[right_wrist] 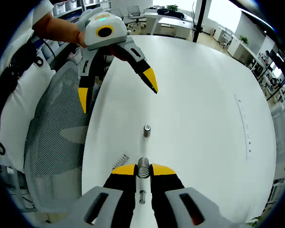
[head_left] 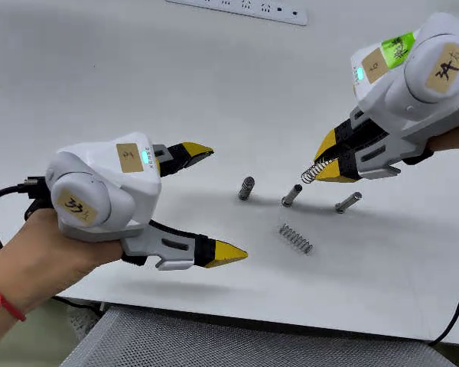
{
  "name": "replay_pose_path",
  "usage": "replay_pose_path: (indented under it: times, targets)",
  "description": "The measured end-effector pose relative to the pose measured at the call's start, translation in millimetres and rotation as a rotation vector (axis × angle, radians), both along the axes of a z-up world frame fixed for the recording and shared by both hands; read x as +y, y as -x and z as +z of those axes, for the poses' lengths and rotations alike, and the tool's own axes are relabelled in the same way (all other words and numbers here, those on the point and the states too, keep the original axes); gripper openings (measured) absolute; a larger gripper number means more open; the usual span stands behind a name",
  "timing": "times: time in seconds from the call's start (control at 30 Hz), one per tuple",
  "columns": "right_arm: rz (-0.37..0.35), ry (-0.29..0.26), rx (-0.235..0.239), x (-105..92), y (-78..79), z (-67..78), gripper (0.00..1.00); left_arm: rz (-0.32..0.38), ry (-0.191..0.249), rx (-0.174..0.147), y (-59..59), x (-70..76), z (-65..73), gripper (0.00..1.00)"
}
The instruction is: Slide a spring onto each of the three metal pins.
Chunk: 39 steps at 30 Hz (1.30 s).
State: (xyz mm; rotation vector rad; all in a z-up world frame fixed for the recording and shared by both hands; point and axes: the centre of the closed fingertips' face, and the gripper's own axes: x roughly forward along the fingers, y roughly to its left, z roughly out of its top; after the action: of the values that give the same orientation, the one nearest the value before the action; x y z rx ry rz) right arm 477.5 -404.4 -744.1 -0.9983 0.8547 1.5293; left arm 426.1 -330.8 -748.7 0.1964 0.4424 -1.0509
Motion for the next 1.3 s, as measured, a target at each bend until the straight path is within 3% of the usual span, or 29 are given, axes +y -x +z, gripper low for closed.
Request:
replay_pose_path:
  times: [0.27,1.3]
  targets:
    - [-0.011,0.025,0.009,-0.1,-0.5,-9.6,0.12,-0.002,0.016,0.027,-1.4,1.6,-4.9,0.93]
    - [-0.022,0.048,0.051,-0.2,1.6,-29.6,0.12,0.011,0.048,0.041,-1.2,0.2,-3.8,0.93]
